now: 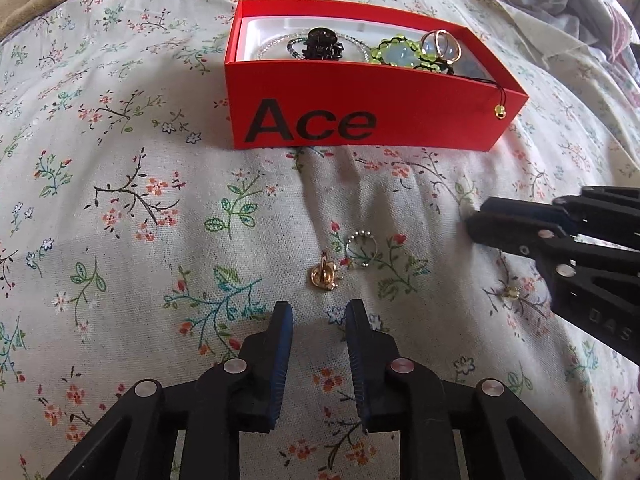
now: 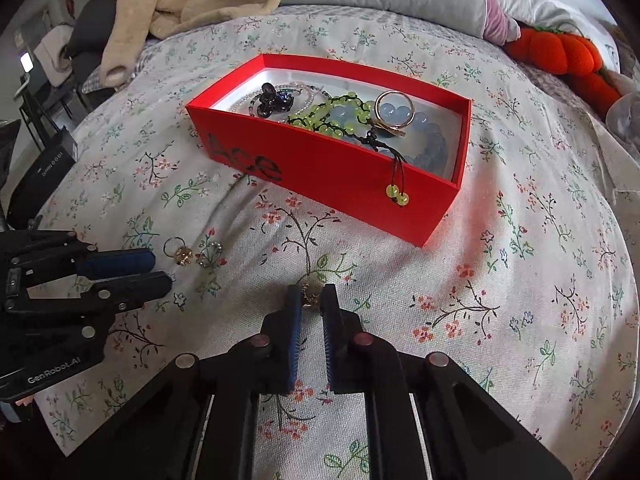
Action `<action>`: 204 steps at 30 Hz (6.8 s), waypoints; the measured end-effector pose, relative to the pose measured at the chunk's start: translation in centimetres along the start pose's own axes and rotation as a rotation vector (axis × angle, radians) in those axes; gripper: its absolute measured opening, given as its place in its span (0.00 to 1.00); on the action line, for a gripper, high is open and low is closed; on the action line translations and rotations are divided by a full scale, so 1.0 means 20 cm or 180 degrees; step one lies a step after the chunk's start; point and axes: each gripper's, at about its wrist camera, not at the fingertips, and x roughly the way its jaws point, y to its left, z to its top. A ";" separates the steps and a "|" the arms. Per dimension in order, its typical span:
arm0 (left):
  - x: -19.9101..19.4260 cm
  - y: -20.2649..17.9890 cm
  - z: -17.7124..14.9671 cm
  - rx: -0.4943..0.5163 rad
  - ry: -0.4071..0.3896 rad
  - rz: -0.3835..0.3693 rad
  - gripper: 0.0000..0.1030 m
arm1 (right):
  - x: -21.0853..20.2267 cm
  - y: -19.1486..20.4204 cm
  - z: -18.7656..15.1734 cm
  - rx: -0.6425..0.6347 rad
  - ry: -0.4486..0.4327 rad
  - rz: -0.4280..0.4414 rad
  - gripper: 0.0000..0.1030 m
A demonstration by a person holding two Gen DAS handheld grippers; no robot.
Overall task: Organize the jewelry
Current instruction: 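Grasp the small gold earring with the left tool while the right tool grasps a gold ring, then carry both held pieces into the red box and open both tools, then move both tools toward the silver ring left on the bedspread, then grasp the silver ring with the left tool while the right tool grasps a small earring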
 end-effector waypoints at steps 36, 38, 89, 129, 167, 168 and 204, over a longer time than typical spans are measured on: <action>-0.19 0.06 0.13 -0.0256 -0.0407 -0.0098 0.00 | -0.23 -0.18 0.05 0.0406 -0.0153 0.0121 0.10; -0.22 0.07 0.15 -0.0307 -0.0463 -0.0097 0.00 | -0.25 -0.19 0.07 0.0457 -0.0183 0.0140 0.10; 0.00 0.05 0.50 -0.0996 -0.0329 -0.0255 0.00 | -0.07 -0.45 0.36 0.1140 -0.0322 0.0707 0.11; -0.16 0.14 -0.14 -0.0763 0.0047 0.0306 0.81 | -0.21 -0.13 -0.24 -0.0025 0.0177 0.0154 0.55; -0.14 0.09 -0.18 -0.0440 0.0157 0.0487 0.85 | -0.08 0.04 -0.22 -0.0244 -0.0076 0.0148 0.37; -0.14 0.09 -0.18 -0.0452 0.0155 0.0475 0.85 | -0.08 0.05 -0.21 -0.0243 -0.0069 0.0159 0.33; 0.09 -0.07 0.04 -0.0083 -0.0266 -0.0202 0.21 | -0.19 -0.13 -0.19 0.0123 -0.0052 0.0298 0.08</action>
